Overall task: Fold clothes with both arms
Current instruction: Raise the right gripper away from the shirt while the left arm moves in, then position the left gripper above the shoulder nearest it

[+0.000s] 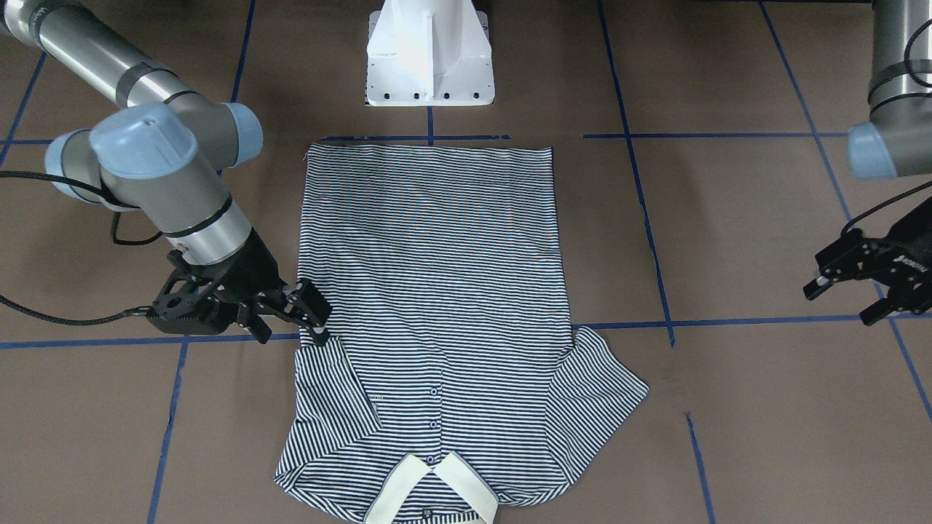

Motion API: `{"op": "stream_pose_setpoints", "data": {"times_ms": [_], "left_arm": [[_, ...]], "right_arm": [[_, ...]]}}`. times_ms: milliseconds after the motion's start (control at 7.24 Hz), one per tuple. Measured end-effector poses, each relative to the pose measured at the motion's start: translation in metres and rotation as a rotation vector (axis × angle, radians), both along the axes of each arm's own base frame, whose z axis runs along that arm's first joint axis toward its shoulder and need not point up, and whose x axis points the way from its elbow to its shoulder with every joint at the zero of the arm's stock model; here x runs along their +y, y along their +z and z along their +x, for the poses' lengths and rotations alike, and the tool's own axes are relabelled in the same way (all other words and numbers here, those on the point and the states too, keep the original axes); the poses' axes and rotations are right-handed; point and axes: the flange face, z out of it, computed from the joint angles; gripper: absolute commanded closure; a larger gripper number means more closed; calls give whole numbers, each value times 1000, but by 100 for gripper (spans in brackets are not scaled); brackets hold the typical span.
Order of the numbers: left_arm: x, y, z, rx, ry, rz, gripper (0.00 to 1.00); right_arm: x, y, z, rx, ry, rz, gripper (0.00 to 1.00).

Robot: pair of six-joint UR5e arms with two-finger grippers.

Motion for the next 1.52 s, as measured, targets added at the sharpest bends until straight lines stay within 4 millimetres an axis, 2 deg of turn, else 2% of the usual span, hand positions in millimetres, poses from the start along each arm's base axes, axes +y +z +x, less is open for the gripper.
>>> {"op": "stream_pose_setpoints", "data": {"times_ms": [138,276,414,552,690,829,1105,1243,1381,1519], "left_arm": [[-9,-14,33,3,-21,-31,0],[-16,-32,52,5,-55,-40,1],[-19,-38,61,-9,-86,-43,1],[-21,-33,71,-32,-100,-57,3],[-27,-31,89,-66,-115,-76,5],[-37,-36,112,-107,-128,-95,15],[-54,-45,163,-160,-175,-161,26],[-56,-48,194,-174,-188,-186,31],[-59,-50,217,-184,-187,-204,31],[-62,-54,232,-188,-183,-214,34]], "right_arm": [[7,4,28,-29,-39,-8,0],[5,13,55,-42,-77,-14,0],[0,24,79,-49,-106,-21,0],[-3,34,98,-53,-119,-27,0],[-5,46,117,-55,-128,-34,0],[-6,57,133,-55,-136,-38,0],[0,82,151,-34,-156,-20,0],[1,86,155,-30,-158,-10,0],[2,88,156,-29,-160,-3,0],[1,88,156,-28,-159,0,0]]}}
